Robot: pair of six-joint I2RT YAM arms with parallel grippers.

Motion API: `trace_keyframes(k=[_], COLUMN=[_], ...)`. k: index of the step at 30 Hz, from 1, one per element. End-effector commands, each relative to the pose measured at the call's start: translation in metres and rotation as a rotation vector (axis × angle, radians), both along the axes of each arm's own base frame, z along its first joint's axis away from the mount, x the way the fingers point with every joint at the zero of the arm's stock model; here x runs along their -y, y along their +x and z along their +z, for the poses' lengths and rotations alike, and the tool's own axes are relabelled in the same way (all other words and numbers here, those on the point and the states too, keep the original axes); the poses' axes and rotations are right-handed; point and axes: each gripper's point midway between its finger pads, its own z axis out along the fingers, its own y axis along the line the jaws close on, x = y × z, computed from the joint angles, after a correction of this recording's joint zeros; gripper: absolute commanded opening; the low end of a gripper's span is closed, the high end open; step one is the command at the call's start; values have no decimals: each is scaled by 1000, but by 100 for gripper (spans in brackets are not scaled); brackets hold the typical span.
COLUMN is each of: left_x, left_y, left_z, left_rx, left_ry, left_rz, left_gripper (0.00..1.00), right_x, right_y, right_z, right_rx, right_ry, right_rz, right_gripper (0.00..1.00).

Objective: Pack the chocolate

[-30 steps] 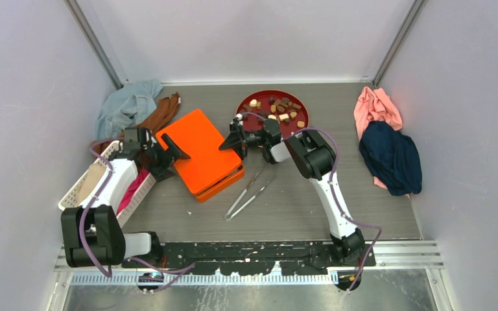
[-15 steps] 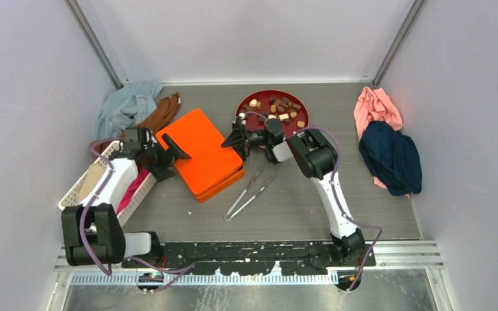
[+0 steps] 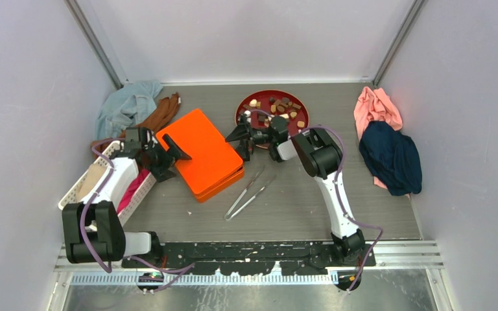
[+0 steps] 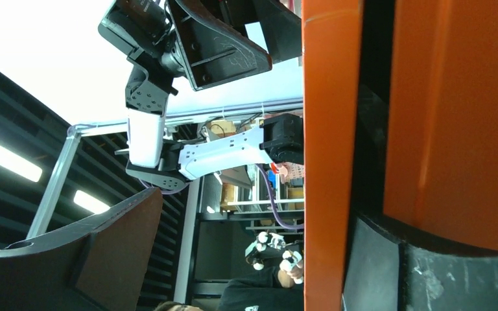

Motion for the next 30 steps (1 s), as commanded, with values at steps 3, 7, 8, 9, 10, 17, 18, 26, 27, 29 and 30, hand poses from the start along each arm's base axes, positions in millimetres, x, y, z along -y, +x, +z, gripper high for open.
trace_keyframes(k=[3,7,8,9,10,17,18,26,27,29,30], left_x=[1,1,2,1,2,3,3,4,4,4,4], left_y=[7,7,6,6,6,7,7,6,6,6,6], left_z=[5,6,7,7,7,6,6,4,4,4,4], left_rx=[34,37,36,37,37,38,36,33,33,35,35], left_ry=[-17,-18,-18,-18,-19,-27,-28,-33,-32,-32,-32], left_rz=[-13,-15,-15,-15,-17,-26,-27,-29,-30,-31,-31], left_gripper=[89,89,89,89,89,89,89,89,89,89,89], right_x=[6,9,10,11,13,51,52,56,57,58,58], right_y=[-6,-3,-2,-1,-1,-24,-24,-27,-26,-25,-25], right_z=[18,15,11,3,-7,-68,-70,-74,-72,-69,-68], right_rx=[79,83,87,77,96,268,265,262,268,281,285], right_ry=[23,-14,-37,-80,-132,-631,-641,-664,-667,-673,-677], right_rz=[-1,-29,-40,-52,-61,106,104,93,89,82,81], right_gripper=[100,100,100,100,100,100,100,100,100,100,100])
